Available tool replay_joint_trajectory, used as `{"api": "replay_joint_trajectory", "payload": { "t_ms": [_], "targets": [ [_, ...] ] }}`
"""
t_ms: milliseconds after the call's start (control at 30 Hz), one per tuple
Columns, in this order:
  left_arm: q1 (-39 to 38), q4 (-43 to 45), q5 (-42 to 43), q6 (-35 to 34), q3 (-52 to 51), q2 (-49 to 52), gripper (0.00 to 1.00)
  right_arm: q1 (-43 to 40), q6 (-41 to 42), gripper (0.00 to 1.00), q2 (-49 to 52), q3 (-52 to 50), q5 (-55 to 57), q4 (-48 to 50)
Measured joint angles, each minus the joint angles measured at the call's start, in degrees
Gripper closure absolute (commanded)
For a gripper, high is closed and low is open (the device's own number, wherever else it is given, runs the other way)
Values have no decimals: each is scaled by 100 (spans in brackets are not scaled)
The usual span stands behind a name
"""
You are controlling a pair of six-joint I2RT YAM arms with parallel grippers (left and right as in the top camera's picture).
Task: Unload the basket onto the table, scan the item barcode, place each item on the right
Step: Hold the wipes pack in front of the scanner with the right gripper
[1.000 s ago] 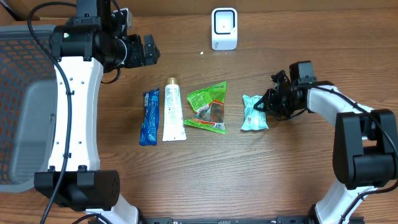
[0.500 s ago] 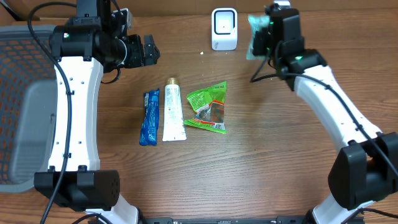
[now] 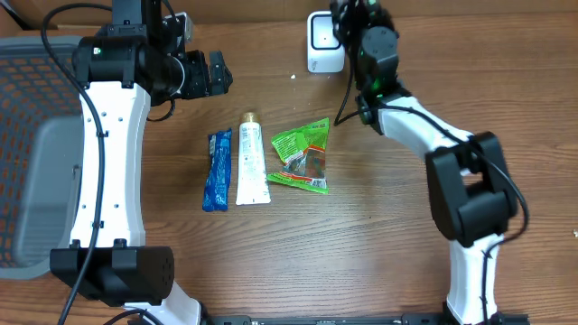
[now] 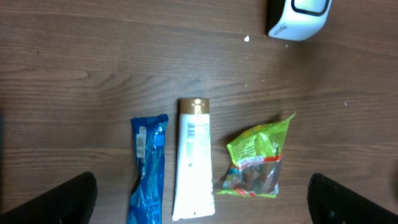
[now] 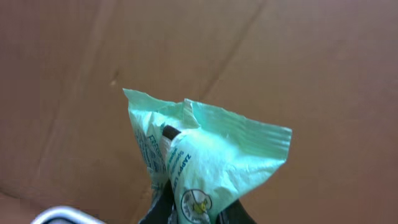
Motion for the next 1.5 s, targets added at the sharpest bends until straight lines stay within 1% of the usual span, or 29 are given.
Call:
{"api": "replay_joint_trajectory", "payload": {
  "t_ms": [67,133,300,533,633,767,900,1067,1500],
  "targets": [
    [0,0,0,-2,-2,0,0,0,-129,96,308,2,-155,501],
    [0,-2,0,-2,-2,0,0,4,-197,96,470,2,-348,645],
    [0,-4,0,0,-2,0,0,57,-280,96,669,2,-741,697],
    [0,-2,0,-2,-2,0,0,160,-295,96,680,2,-1294,737],
    [0,-2,0,-2,-2,0,0,157,-304,96,772,122,-1357,769],
    [0,-4,0,-2,-2,0,0,157,-308,96,1108,605,-1392,765],
    [0,-4,0,-2,-2,0,0,153,-435,96,1377,992,-1384,531],
    [0,-2,0,-2,-2,0,0,149,-732,96,1453,1054,-1386,402],
    [0,-2,0,-2,-2,0,0,162,-1014,96,1484,1060,-1386,520]
  ]
}}
